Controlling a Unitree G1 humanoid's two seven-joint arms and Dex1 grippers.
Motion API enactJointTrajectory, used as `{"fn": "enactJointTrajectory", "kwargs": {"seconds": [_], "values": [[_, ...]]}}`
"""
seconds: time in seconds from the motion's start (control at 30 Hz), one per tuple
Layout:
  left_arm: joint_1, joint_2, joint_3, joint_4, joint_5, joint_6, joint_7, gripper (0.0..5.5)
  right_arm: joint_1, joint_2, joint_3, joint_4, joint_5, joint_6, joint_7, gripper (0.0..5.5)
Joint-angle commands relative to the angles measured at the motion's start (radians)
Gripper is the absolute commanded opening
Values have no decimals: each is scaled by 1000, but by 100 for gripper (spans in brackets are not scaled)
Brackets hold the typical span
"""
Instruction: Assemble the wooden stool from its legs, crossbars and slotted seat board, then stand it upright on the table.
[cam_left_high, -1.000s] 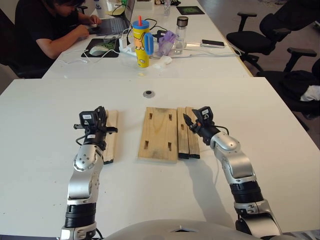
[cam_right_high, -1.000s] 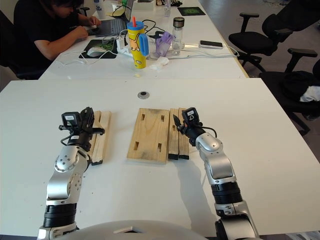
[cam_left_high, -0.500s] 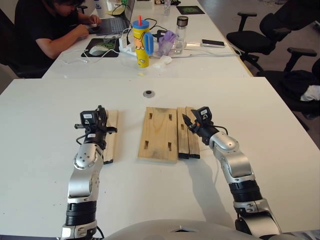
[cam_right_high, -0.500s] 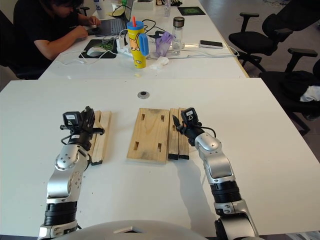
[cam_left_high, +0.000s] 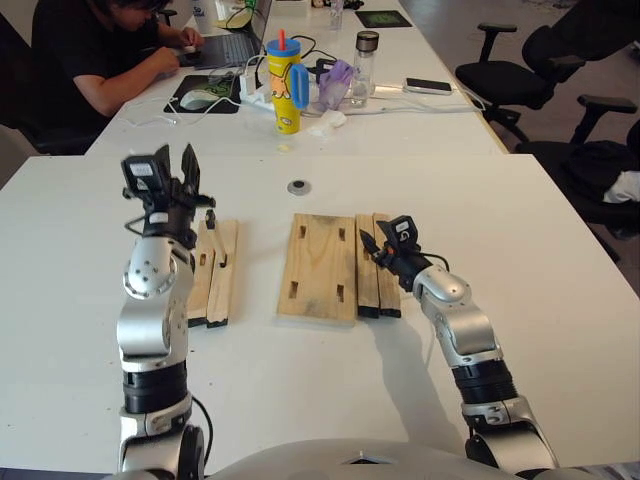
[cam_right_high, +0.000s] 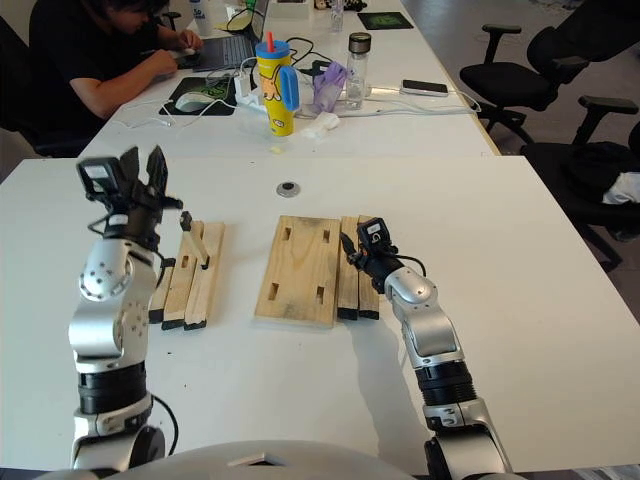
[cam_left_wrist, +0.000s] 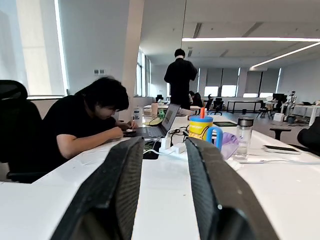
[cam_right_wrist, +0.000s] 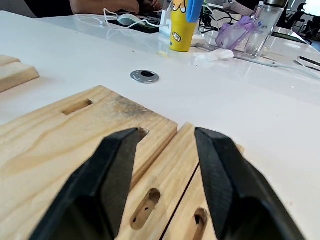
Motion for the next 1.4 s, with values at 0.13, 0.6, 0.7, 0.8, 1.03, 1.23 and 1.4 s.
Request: {"fn": "enactJointTrajectory", "kwargs": {"seconds": [0.13,0.6,0.7,0.8,1.03,1.23,1.4], "values": [[-270,79,13,210,-73,145,-95,41,-45,28,2,45,-12,-30,-13,208],[-203,61,23,127,-89,200,-81,41,-28,36,0,37,-22,-36,-18,208],[-78,15,40,191,-144,297,-86,41,-23,41,7,33,-25,-35,-20,208],[119,32,-63,292,-93,312,-145,41,-24,46,12,27,-24,-30,-20,208],[69,56,-19,333,-84,204,-127,41,-38,37,11,33,-24,-30,-18,208],[-3,15,44,255,-138,75,-110,41,-31,42,11,36,-25,-35,-27,208],[-62,17,68,195,-144,4,-95,41,-28,44,12,38,-22,-37,-30,208]]}}
